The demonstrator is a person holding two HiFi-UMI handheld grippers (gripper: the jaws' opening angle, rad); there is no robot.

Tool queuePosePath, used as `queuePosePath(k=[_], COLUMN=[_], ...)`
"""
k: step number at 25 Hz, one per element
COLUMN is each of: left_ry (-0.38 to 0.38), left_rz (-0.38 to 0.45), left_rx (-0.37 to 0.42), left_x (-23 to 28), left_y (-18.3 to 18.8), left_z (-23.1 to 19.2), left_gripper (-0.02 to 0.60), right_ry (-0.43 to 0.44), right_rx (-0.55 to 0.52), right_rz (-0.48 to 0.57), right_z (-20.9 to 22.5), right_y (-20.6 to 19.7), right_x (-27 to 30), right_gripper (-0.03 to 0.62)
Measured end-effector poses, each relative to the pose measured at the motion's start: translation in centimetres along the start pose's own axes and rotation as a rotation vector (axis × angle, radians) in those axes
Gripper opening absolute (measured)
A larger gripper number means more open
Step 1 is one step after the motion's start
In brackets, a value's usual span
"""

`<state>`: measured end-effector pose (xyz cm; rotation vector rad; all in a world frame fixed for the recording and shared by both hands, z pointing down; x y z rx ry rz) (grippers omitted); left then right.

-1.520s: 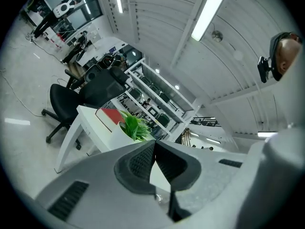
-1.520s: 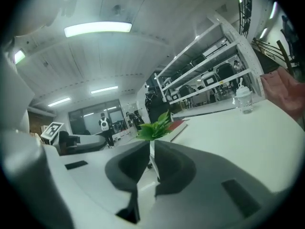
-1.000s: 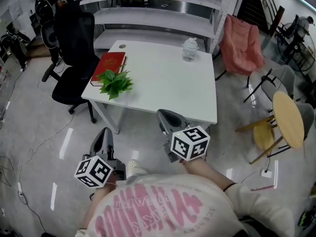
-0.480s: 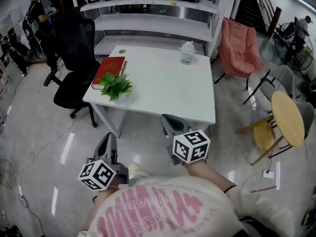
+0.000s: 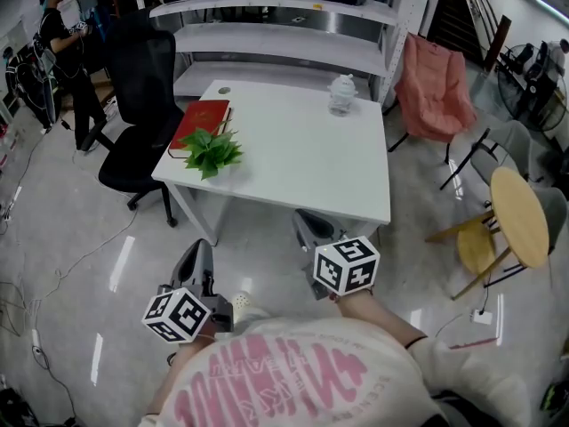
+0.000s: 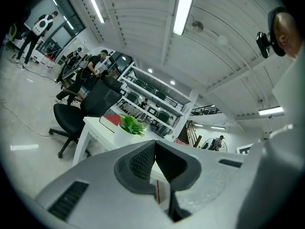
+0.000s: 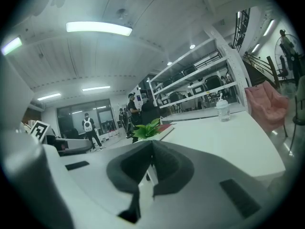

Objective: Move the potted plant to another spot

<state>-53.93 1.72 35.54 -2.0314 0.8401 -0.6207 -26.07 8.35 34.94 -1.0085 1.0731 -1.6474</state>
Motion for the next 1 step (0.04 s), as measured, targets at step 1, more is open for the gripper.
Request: queuePosePath(k=[1], left_ry=[0.000], left_rz=[-0.001], left_rx=[0.000], left_x=[0.03], left_y=[-0.04], left_z=[-0.08], left_gripper=[0.003], right_ry=[0.000], right_rx=[0.001], right_rz=[-0.002], right_z=[0.02], right_y=[-0.10], right_x=[0.07], right_gripper=[0.006])
Point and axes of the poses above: the fingertips, and each gripper's own axes: x forward along the fingers, z to its right, y out of its top, the point moved 9 cm from there along -x, backward along the fingers, and after that the axes turned 7 degrees about y, right-handed, at the moved point
